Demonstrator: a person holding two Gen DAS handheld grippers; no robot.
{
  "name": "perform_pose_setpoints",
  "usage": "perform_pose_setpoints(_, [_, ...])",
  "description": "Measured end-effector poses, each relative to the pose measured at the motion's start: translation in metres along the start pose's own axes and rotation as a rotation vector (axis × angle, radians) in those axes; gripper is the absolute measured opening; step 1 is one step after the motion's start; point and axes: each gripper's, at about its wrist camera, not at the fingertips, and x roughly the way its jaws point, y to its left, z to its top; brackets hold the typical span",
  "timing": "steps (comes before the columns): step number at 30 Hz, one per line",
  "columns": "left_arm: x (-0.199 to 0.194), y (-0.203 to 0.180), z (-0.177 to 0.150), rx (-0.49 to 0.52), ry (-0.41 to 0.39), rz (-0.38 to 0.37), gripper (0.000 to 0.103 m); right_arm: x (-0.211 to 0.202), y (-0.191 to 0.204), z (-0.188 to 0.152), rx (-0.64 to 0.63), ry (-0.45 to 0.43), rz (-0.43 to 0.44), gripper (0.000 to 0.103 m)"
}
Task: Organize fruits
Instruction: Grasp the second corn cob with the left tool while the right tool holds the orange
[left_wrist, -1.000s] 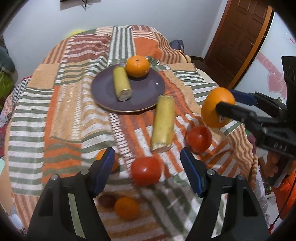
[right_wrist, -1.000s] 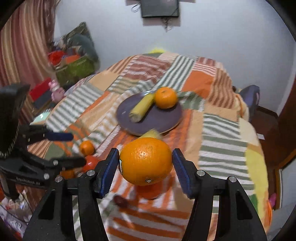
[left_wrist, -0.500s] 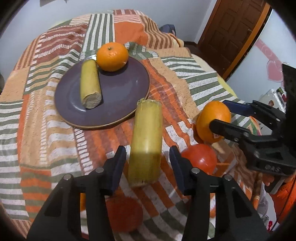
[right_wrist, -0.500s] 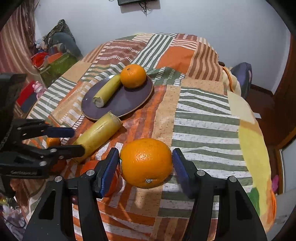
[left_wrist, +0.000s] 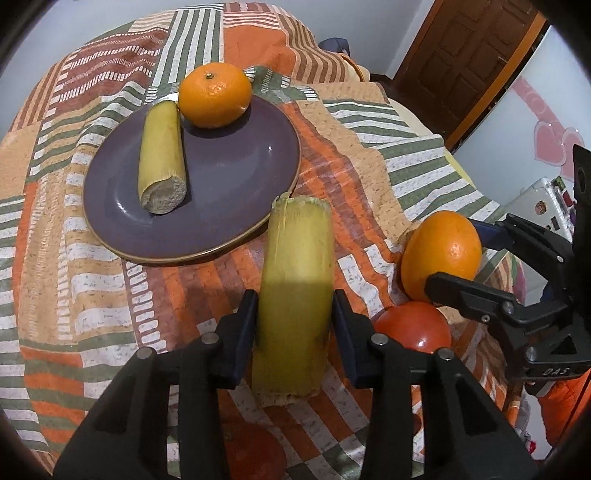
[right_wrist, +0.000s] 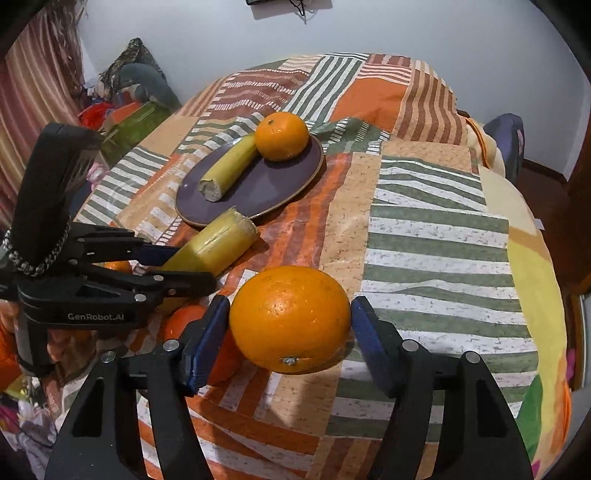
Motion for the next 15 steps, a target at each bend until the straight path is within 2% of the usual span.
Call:
perform_pose_setpoints(4, [-0.013,0.002,-0.001,-0.027,-0.03,-0.01,0.039,-0.004,0.003,0.004,-0.017,-0.011,-0.038,0.063])
perform_pose_setpoints(9, [-0.035,0.004,0.002,-0.015,-0.08,-0.002,0.038,-0.012,0.005,0.015,-0.011,-0.044,-0.042,0.063])
perform_pose_setpoints(12, [-0.04,0.012,0.005,-0.04,-0.077,-0.031,0.038,-0.017,0.009,0.024,-0.026,-0.068,-0.054,0.063])
perform_pose_setpoints(15, [-0.037,0.016,0.005,-0.038,-0.051,-0.029,0.038,-0.019,0.012,0.028,-0.034,-0.079,-0.056,0.063])
